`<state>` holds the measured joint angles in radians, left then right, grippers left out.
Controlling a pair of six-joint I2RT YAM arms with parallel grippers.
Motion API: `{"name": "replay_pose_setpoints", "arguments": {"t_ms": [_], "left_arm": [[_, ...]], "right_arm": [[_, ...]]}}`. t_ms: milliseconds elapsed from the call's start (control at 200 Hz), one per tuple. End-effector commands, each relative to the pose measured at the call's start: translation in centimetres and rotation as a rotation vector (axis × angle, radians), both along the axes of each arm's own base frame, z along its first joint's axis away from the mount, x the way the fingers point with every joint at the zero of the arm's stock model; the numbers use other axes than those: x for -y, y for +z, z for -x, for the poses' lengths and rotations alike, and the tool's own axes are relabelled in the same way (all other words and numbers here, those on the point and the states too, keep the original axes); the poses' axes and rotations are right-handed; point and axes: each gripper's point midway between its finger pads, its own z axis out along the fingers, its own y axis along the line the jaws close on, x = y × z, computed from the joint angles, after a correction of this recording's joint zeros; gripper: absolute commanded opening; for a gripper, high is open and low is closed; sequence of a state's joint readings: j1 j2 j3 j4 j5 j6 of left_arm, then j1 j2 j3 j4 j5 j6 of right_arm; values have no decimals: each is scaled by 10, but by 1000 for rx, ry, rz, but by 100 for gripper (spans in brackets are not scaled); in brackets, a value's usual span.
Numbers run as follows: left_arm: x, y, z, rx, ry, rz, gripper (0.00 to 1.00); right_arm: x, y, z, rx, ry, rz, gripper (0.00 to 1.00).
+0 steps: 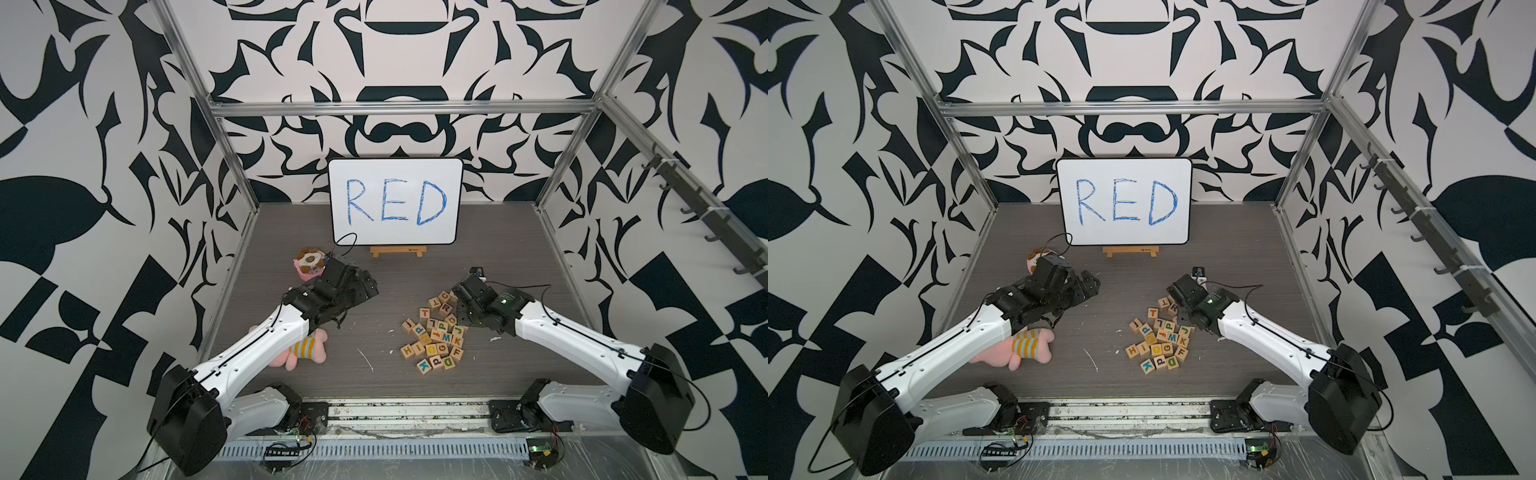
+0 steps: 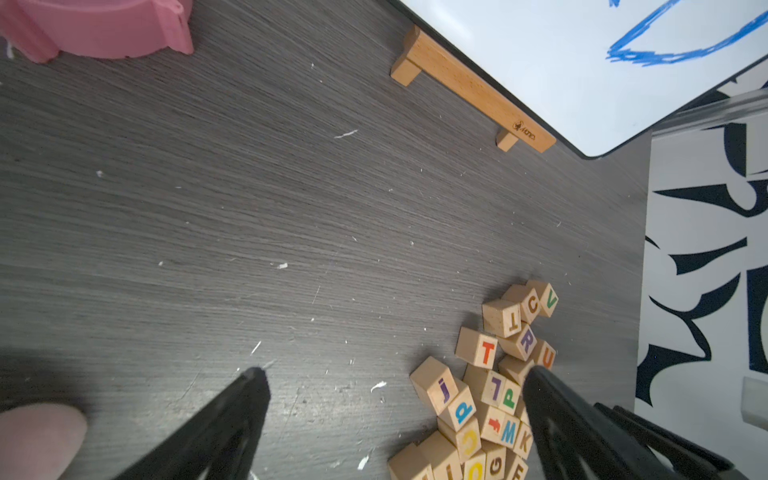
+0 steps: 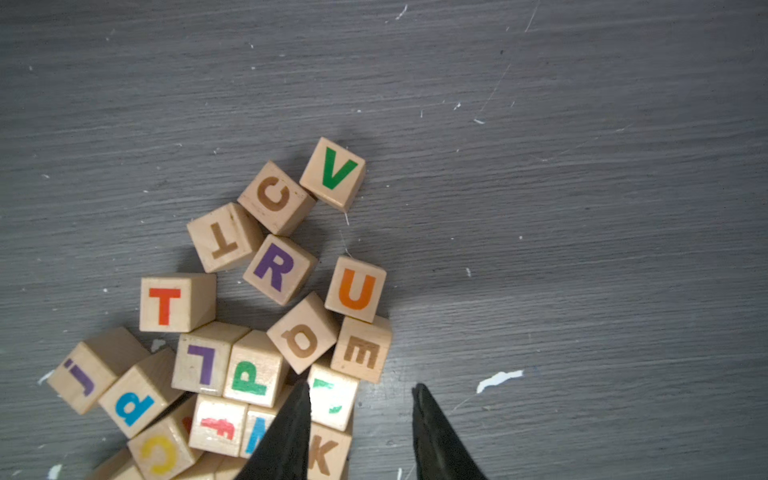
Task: Assemble the uppercase word "red" with letter blocks
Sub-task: Pick up the letter block from the center of the board.
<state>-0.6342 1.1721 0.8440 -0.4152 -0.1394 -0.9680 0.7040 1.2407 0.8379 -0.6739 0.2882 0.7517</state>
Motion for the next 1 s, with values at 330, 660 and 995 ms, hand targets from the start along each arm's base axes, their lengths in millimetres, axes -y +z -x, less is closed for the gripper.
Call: {"name": "replay_pose_setpoints", "arguments": {"t_ms": [330,660,995], "left_arm": [[11,-10,-3,-12,1,54,97],[0,-19,5,-37,47,47,97],[-5,-17,6,-25,60,43,97]], "right_arm": [[-37,3,-45,50,-73,-69,39],[-35,-19,-45,4,-185,-68,37],[-42,-31,-44,-30,-216,-72,37]]}}
